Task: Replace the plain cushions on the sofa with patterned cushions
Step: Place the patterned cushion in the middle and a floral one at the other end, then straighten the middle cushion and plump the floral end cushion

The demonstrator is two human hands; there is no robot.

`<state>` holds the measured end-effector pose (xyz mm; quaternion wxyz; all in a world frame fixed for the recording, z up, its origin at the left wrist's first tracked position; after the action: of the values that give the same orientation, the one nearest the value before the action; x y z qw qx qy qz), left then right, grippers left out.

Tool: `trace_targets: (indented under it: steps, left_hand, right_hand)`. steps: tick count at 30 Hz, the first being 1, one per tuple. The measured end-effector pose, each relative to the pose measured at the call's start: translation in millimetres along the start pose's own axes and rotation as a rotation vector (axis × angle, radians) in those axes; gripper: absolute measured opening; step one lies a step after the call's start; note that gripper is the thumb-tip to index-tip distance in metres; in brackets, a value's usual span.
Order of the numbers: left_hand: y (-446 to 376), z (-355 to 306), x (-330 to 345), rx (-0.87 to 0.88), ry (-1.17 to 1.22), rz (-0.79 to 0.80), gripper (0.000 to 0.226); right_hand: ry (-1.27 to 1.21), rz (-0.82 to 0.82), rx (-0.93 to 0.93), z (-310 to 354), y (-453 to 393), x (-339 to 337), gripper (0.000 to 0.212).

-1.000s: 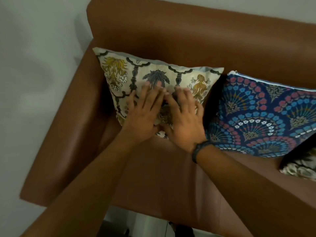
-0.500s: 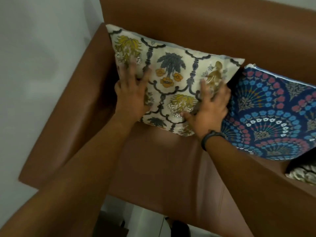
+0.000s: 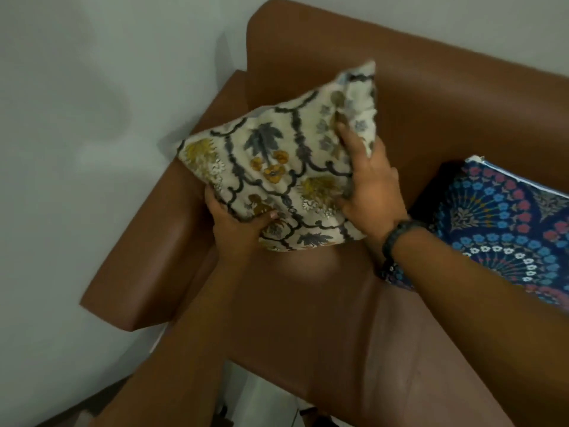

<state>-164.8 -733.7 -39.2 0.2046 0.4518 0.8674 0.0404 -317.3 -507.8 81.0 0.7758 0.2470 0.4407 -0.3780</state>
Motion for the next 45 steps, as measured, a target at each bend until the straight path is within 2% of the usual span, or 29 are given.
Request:
trace_targets:
  steps: [2,5,9,11,15,19,22,25,26,28,29,30,31,33,34,36,38,40,42,45]
  left_hand:
    - [11,9,-8,-0.04,0.093,-0.082,0.145]
    - [18,23,-3,-0.085,0.188,-0.092,0.141]
    - [6,44,12,-0.135,0.209,0.072,0.139]
    - [-1,51,19,-0.144,0.205,0.165,0.141]
    - [-11,52,33,-0.141,0.274,0.274,0.146]
    - [-2,54,37,-0.121,0.299,0.269,0.148]
    - [19,51,35,-0.126,0.26,0.17,0.144]
    - [48,47,21,-0.243,0.112,-0.059,0.137]
    - [60,36,21,-0.216,0.038,-0.126,0.131]
    - [86,0,40,0.0,-0.125,-0.175,0.106]
    - [97,-15,65,0.102,-0.162,-0.133,0.091]
    - [105,-26,95,0.168,-0.17,-0.024,0.08]
    - [111,-36,133,0.198,-0.168,0.146,0.077]
    - [124,-52,219,0.229,-0.195,0.544,0.088]
    - [131,-59,257,0.26,-0.249,0.694,0.097]
    - [141,-75,320,0.322,-0.344,0.876,0.118]
    - [136,-87,360,0.314,-0.372,0.906,0.137]
    - [124,-90,384,0.275,-0.387,0.898,0.15]
    - [116,-84,391,0.203,-0.337,0.914,0.152]
    - [118,-75,385,0.104,-0.18,0.842,0.144]
  right_hand:
    - [0.106,0.052,-0.071,31,-25,-3,0.112]
    - [0.234,0.191,-0.069,55,-61,8,0.123]
    - [0.263,0.373,0.026,36,-76,36,0.133]
    - [0.211,0.394,0.08,21,-73,43,0.137]
    - [0.177,0.313,0.008,18,-72,44,0.132]
    - [0.111,0.247,-0.007,17,-60,39,0.129]
    - [0.023,0.155,0.036,-2,-30,28,0.118]
    - [-0.184,0.039,0.126,-40,17,19,0.112]
    - [-0.24,-0.018,0.162,-58,36,14,0.109]
    - [-0.312,-0.187,0.257,-99,83,0,0.099]
    - [-0.342,-0.309,0.335,-128,113,-12,0.095]
    - [-0.375,-0.446,0.432,-158,146,-24,0.094]
    - [-0.408,-0.585,0.538,-190,181,-36,0.096]
    - [-0.492,-0.79,0.704,-252,245,-56,0.111]
    - [-0.568,-0.807,0.752,-281,267,-59,0.118]
    - [-0.733,-0.68,0.818,-331,287,-56,0.128]
    - [-0.875,-0.534,0.86,-369,294,-52,0.141]
    - [-0.933,-0.425,0.862,-394,290,-56,0.144]
    - [-0.893,-0.333,0.824,-401,279,-64,0.136]
    - [-0.759,-0.326,0.757,-391,273,-88,0.104]
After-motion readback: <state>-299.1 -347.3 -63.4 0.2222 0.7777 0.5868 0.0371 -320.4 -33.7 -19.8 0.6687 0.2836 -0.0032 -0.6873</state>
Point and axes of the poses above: each hand's wrist, its own y-axis away from the middle knuckle, its own x-axis out of the palm, z = x × y, the point moved 10 cm from there along -y, towards the middle knuckle, and after that the axes turned 12 degrees about z, right-handed, at the moved point
